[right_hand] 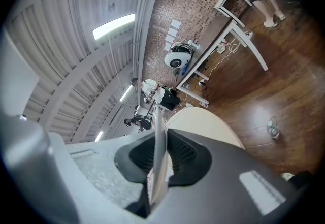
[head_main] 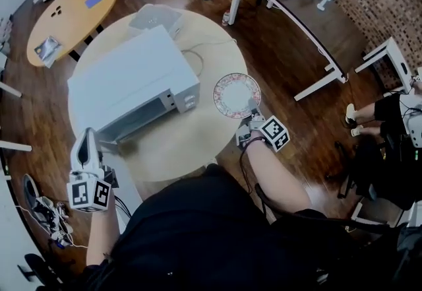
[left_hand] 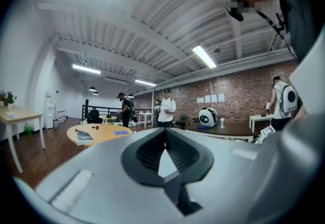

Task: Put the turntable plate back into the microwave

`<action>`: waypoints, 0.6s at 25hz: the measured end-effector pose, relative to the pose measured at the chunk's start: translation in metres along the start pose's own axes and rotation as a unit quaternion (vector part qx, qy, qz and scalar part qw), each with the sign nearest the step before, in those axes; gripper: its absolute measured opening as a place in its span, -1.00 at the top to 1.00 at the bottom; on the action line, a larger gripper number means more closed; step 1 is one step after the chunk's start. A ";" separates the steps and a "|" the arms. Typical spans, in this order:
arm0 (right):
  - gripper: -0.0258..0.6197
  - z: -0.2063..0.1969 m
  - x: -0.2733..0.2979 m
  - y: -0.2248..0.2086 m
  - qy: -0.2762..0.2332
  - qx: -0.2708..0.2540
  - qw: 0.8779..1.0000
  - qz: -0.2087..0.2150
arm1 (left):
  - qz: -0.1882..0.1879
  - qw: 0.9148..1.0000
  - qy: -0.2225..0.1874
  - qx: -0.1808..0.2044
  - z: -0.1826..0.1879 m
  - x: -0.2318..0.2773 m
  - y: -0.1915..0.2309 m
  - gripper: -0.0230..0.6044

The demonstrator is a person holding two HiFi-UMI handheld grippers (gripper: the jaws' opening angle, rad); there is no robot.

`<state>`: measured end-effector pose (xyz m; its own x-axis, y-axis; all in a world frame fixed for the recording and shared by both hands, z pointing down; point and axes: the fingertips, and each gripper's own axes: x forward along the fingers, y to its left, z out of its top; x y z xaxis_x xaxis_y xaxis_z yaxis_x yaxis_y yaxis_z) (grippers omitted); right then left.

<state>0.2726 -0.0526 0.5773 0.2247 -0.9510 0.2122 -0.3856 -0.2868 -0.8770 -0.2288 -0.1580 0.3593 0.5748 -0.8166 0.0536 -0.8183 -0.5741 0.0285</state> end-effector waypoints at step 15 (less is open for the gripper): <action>0.83 -0.010 -0.022 -0.009 0.003 0.009 1.000 -0.002 | -0.002 1.000 -0.017 -0.007 -0.005 -0.018 -0.010 0.91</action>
<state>0.2621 -0.0306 0.5852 0.2203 -0.9507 0.2182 -0.3688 -0.2883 -0.8837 -0.2314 -0.1376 0.3627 0.5771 -0.8164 0.0185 -0.8163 -0.5761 0.0430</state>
